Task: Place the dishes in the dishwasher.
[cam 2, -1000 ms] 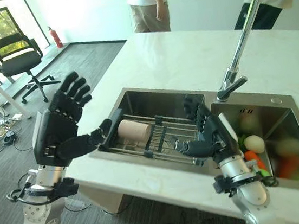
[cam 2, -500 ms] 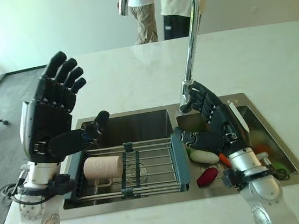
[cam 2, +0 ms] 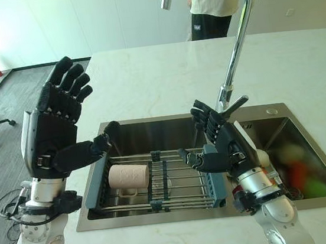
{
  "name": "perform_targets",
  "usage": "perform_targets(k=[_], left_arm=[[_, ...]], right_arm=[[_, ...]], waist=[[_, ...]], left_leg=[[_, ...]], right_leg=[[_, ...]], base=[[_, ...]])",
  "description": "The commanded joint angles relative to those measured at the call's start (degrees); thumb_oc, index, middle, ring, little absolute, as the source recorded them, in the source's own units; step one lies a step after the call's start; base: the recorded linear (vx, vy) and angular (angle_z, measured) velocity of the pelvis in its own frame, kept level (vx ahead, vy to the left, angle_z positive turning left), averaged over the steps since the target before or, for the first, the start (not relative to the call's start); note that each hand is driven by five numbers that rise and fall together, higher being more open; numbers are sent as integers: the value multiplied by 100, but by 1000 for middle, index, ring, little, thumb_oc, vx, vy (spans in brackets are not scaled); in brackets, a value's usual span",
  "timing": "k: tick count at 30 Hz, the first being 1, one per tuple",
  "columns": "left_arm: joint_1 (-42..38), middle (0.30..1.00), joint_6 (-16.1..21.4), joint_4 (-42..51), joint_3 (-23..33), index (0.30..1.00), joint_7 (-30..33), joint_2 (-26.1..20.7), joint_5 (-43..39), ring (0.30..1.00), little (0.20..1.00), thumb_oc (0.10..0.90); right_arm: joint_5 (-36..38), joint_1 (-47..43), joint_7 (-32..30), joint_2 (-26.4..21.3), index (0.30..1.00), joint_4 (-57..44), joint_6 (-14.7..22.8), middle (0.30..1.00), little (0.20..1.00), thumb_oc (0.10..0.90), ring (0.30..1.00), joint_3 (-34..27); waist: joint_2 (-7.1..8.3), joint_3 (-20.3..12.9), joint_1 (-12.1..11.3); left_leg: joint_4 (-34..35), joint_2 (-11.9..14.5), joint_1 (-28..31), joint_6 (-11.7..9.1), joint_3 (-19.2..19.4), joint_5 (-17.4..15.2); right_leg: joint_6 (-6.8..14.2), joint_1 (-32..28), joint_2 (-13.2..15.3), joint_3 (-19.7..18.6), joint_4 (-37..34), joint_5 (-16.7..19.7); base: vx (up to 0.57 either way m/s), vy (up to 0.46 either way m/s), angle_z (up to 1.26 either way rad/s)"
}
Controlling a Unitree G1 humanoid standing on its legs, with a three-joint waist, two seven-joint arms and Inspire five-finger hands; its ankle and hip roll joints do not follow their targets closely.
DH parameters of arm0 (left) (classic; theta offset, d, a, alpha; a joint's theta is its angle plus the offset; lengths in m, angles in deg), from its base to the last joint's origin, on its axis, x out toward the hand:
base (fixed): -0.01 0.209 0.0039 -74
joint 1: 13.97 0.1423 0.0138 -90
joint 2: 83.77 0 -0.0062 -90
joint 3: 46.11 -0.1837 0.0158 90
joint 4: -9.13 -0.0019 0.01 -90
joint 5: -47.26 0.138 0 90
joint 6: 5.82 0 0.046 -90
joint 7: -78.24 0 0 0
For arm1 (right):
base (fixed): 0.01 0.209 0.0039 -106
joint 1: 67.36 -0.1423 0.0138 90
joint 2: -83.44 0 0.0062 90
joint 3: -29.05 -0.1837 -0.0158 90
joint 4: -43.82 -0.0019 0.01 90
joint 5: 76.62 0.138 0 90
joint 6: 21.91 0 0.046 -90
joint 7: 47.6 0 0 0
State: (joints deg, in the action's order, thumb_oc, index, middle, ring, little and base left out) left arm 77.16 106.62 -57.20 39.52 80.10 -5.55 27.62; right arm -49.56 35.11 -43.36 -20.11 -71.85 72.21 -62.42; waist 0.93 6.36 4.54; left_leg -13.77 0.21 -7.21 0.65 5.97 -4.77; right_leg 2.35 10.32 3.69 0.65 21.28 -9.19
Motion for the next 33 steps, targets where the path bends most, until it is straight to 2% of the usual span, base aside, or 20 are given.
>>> perform_targets(k=[1, 3, 4, 6, 8, 13, 18, 33], left_arm=[[-233, 900, -431, 375, 215, 900, -836, -575, 68, 900, 900, 800], [-115, 900, -531, 322, 191, 900, -944, -776, 530, 900, 900, 800], [-42, 900, -848, 156, 249, 900, -978, -1294, 979, 900, 900, 800], [-62, 900, -1063, 35, 388, 900, -1389, -1671, 701, 900, 900, 800], [-102, 900, -1258, 17, 423, 900, -1733, -1861, 684, 900, 900, 800], [-397, 900, -1680, -95, 395, 900, -2029, -2277, 572, 900, 900, 800], [-584, 900, -1930, -245, 276, 900, -2045, -2405, 710, 900, 900, 800], [-975, 900, -2129, -767, -254, 900, -2031, -2183, 1182, 900, 900, 800]], right_arm=[[72, -601, -78, -117, 900, -521, 546, 900, 900, 800, 900, -456], [109, -629, -75, -196, 900, -492, 549, 900, 900, 800, 900, -479], [180, -692, -118, -356, 900, -450, 507, 900, 900, 800, 900, -524], [249, -796, -150, -495, 900, -417, 393, 900, 900, 800, 900, -575], [234, -876, -134, -539, 900, -372, 327, 900, 900, 800, 900, -567], [145, -985, -6, -652, 900, -283, 191, 900, 900, 800, 900, -519], [213, -1032, 128, -769, 900, -262, 102, 900, 900, 800, 900, -566], [103, -1165, 327, -771, 900, -156, -3, 900, 900, 800, 900, -424]], waist=[[-16, -452, -33], [-49, -449, -50], [-95, -459, -75], [-130, -473, -87], [-172, -484, -87], [-255, -524, -23], [-274, -531, 60], [-290, -573, 213]], left_leg=[[-342, 224, -49, -148, -171, -578], [-342, 233, -51, -154, -159, -571], [-342, 247, -39, -160, -138, -567], [-342, 257, -24, -170, -133, -557], [-342, 264, -22, -176, -123, -544], [-342, 295, 9, -204, -90, -535], [-342, 325, 33, -220, -49, -546], [-342, 389, 127, -224, 132, -579]], right_leg=[[406, -235, 177, 327, -409, 232], [411, -240, 184, 351, -409, 231], [427, -265, 204, 402, -409, 216], [436, -291, 220, 443, -409, 204], [436, -300, 219, 467, -409, 198], [445, -324, 199, 452, -409, 177], [439, -328, 171, 417, -409, 160], [419, -356, 99, 332, -409, 156]], base=[[-50, -19, 12], [-64, -4, 5], [-62, 8, -1], [-26, 5, -1], [-29, 14, 4], [0, 0, 0], [-13, -2, -7], [-5, -12, -6]])
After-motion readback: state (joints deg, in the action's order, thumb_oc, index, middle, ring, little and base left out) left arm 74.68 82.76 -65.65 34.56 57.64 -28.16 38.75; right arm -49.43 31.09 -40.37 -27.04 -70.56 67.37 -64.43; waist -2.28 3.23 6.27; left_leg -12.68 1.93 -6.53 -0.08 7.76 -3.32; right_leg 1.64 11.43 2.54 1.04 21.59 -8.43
